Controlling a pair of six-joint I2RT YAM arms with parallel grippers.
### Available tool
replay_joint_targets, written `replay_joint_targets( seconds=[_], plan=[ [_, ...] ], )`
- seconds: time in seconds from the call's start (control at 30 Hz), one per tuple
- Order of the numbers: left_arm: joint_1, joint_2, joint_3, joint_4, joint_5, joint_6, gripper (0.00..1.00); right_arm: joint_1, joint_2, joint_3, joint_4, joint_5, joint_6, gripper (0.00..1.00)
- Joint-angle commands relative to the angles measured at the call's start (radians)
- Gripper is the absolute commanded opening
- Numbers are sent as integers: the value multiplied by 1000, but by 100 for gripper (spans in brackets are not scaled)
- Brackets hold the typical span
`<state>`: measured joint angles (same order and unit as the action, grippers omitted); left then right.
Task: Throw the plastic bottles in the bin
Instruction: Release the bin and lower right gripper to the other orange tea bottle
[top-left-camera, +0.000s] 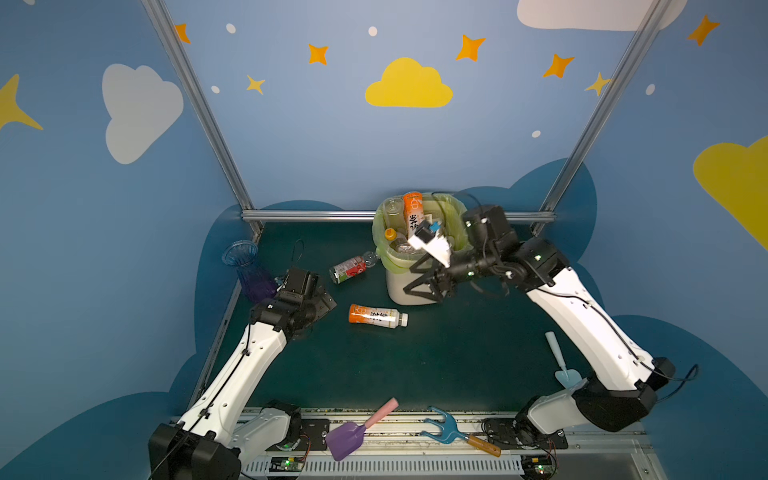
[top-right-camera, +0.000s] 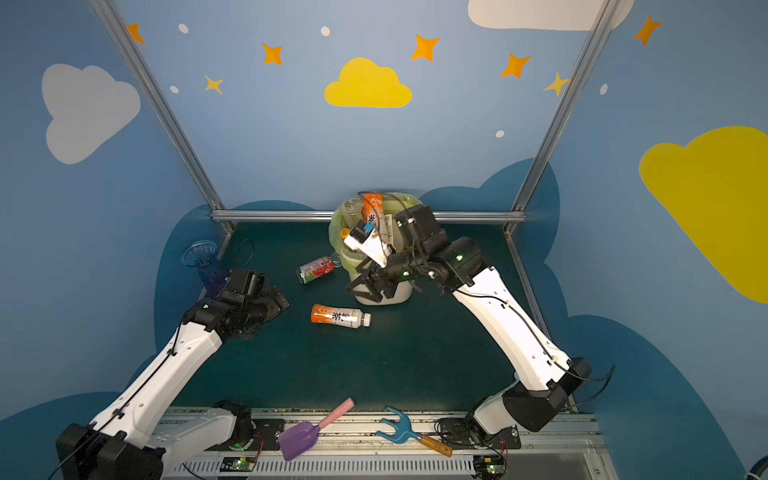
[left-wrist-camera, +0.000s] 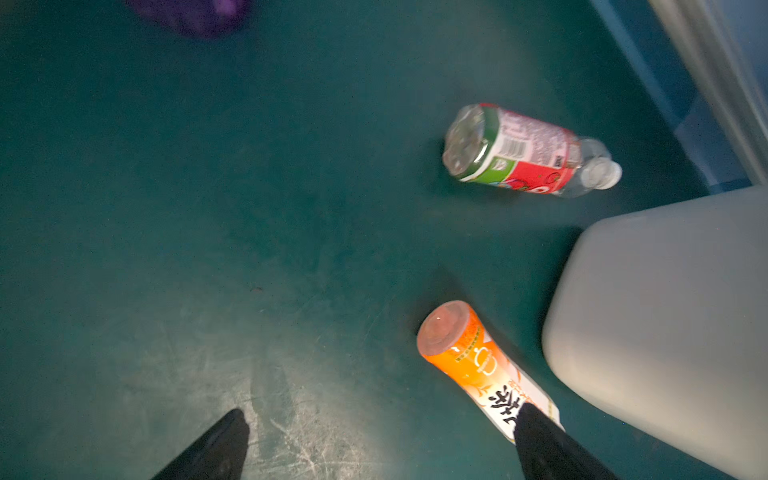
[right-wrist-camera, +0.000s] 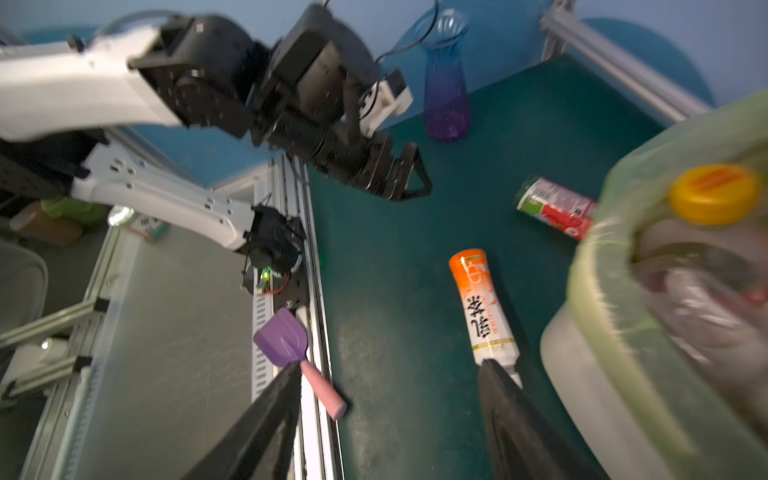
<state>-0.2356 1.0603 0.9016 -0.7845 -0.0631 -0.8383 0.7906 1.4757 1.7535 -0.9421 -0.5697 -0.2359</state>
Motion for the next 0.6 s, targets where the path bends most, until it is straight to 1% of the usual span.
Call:
replay_joint_targets(
  seconds=[0.0,0.07,0.1,0.23,0.33,0.4,0.43,0.57],
  plan=[
    [38,-81,-72,45,85,-82,100,86,-4,-109,77,146,-63,68],
    [63,-107,-121,67,120,-102,100,144,21,-159,117,203,-63,68],
    [80,-115,-143,75,140,-105,100,172,47,-168,127,233,-103,68],
    [126,-111,-202,115,217,-105,100,245,197,-144,149,358,-163,68],
    [154,-93,-214,126,257,-108,100,269,334,-64,134,435,-195,68],
    [168,-88,-216,138,268,-96,100,281,437,22,91,497,-221,69],
    [172,-88,-216,142,296,-92,100,287,479,62,74,523,-231,70],
    [189,-99,-224,168,303,-89,100,300,642,213,30,628,-258,71]
  ],
)
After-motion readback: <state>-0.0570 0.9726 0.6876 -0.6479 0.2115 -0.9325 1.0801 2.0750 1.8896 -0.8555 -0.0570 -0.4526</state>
